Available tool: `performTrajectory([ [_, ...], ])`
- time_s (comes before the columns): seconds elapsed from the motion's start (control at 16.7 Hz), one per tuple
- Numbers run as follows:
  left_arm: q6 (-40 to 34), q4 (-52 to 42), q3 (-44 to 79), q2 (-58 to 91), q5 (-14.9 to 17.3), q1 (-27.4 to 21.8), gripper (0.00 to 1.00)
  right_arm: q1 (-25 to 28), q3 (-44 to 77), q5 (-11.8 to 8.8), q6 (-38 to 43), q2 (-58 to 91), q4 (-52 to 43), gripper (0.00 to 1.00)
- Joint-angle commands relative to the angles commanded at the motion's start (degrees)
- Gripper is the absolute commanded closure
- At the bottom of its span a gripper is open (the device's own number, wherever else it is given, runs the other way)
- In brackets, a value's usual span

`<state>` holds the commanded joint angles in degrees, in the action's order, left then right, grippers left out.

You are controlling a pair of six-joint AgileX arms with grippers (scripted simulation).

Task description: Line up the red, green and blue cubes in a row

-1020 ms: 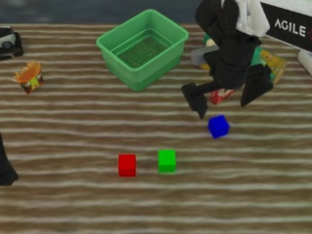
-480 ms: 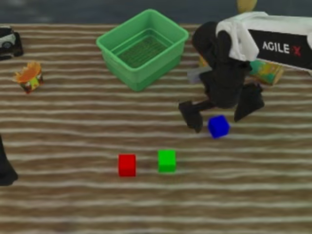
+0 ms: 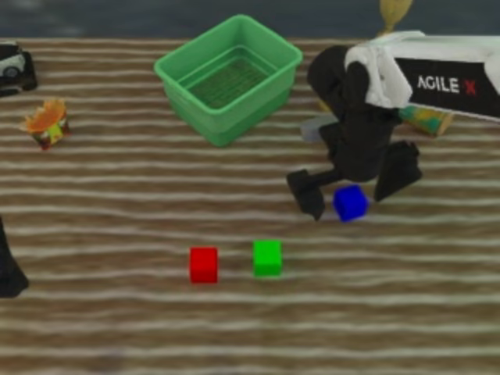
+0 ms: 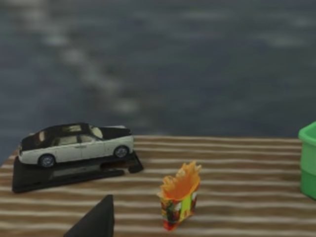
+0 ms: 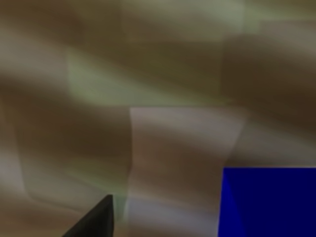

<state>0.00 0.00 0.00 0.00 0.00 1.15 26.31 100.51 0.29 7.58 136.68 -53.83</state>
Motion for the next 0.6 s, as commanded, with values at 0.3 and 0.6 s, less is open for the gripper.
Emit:
performTrajectory([
  [0.3,0.0,0.0,0.0,0.0,0.0,0.0,0.0,0.0,0.0,0.0,0.0,0.0,0.0,0.53],
  [0.6,0.0,0.0,0.0,0.0,0.0,0.0,0.0,0.0,0.0,0.0,0.0,0.0,0.0,0.9],
])
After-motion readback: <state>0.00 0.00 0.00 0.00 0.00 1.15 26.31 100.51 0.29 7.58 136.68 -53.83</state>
